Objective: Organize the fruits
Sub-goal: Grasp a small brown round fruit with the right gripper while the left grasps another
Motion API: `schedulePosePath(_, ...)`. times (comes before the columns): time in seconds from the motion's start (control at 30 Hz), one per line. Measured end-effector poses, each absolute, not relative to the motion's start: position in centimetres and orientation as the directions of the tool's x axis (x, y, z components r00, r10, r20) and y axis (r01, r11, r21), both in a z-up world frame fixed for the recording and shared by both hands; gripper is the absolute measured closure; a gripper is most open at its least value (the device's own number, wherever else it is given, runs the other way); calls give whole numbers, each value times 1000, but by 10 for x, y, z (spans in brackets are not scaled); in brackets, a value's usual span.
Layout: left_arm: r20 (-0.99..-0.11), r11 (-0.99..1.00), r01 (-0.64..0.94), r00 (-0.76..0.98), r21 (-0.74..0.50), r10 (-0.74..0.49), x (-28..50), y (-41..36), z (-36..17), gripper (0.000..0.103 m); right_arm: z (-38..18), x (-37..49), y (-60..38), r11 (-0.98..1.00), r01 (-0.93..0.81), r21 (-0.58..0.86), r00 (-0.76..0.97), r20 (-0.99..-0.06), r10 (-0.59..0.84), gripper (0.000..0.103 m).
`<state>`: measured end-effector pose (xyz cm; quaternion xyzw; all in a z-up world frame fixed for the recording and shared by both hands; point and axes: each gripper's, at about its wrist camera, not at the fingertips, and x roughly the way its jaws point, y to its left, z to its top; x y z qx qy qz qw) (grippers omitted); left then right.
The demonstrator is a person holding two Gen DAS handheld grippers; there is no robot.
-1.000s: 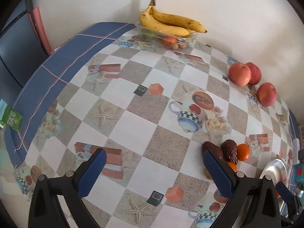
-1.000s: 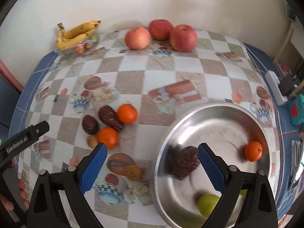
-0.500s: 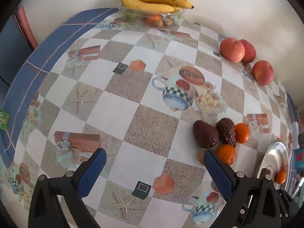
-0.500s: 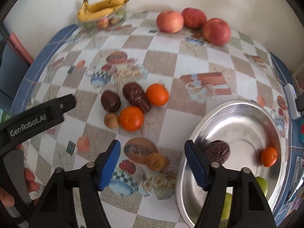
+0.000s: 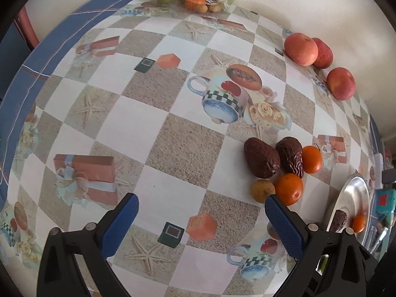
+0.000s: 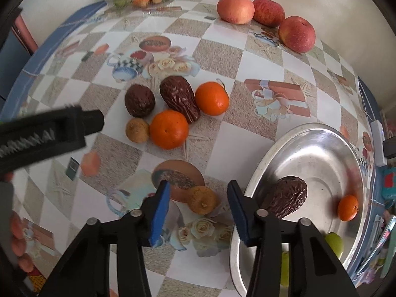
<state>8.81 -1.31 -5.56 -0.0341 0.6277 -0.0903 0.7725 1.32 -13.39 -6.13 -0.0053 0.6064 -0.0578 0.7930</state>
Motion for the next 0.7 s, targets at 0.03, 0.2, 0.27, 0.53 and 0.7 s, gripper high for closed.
schedulePosePath(0.03, -964, 981, 95, 192, -168, -184, 89, -14, -56, 0, -62, 13, -133, 993, 81, -81, 258, -961, -99, 62)
schedulePosePath(0.2, -964, 977, 64, 161, -204, -212, 89, -14, -63, 0, -63, 13, -127, 991, 53, -124, 249, -959, -133, 71)
schedulePosePath(0.27, -961, 974, 54, 159, -219, -225, 90, -13, -65, 1, -65, 12, -124, 991, 43, -130, 243, -960, -137, 73)
schedulePosePath(0.53, -915, 922, -23, 134, -386, -380, 91, -5, -73, 20, -64, 15, -127, 998, 60, -33, 253, -966, -48, 75)
schedulePosePath(0.7, -893, 900, 9, 121, -435, -433, 90, -15, -75, 39, -53, 18, -136, 991, 95, 99, 301, -951, 66, 75)
